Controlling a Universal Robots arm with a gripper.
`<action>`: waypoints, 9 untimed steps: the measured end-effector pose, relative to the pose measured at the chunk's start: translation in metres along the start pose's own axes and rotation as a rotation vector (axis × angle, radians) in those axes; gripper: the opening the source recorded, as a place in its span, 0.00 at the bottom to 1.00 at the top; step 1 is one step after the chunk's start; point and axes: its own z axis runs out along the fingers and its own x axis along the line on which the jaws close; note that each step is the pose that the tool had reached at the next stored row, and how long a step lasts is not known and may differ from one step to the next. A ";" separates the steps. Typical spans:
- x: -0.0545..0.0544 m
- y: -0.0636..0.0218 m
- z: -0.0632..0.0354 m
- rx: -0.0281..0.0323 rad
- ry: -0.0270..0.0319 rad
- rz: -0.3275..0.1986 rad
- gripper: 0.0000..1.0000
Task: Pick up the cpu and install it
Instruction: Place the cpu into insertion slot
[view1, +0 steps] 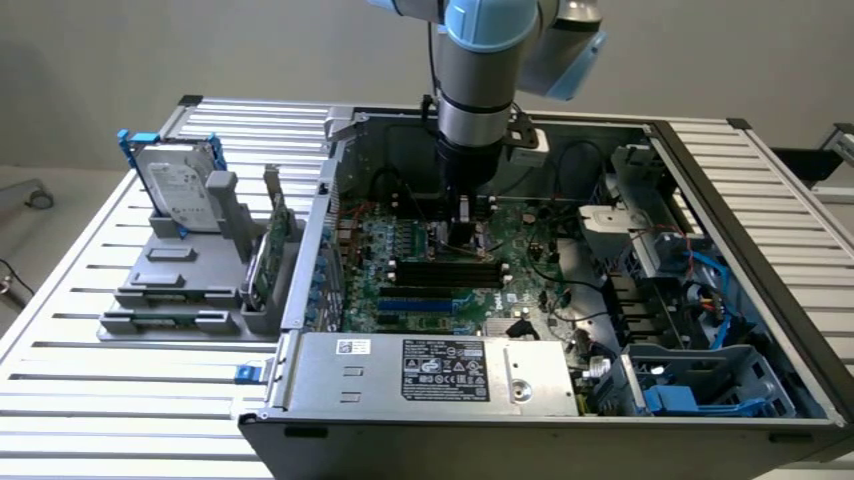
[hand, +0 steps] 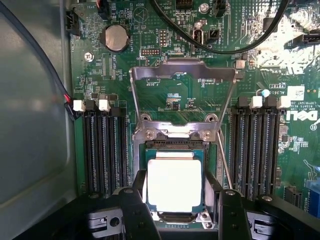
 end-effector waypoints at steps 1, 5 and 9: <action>0.000 0.0000 0.0000 0.0001 -0.0006 0.000 0.54; -0.001 0.0000 -0.0001 0.0005 -0.0079 0.000 0.54; -0.001 0.0001 -0.0001 0.0005 -0.0133 0.000 0.54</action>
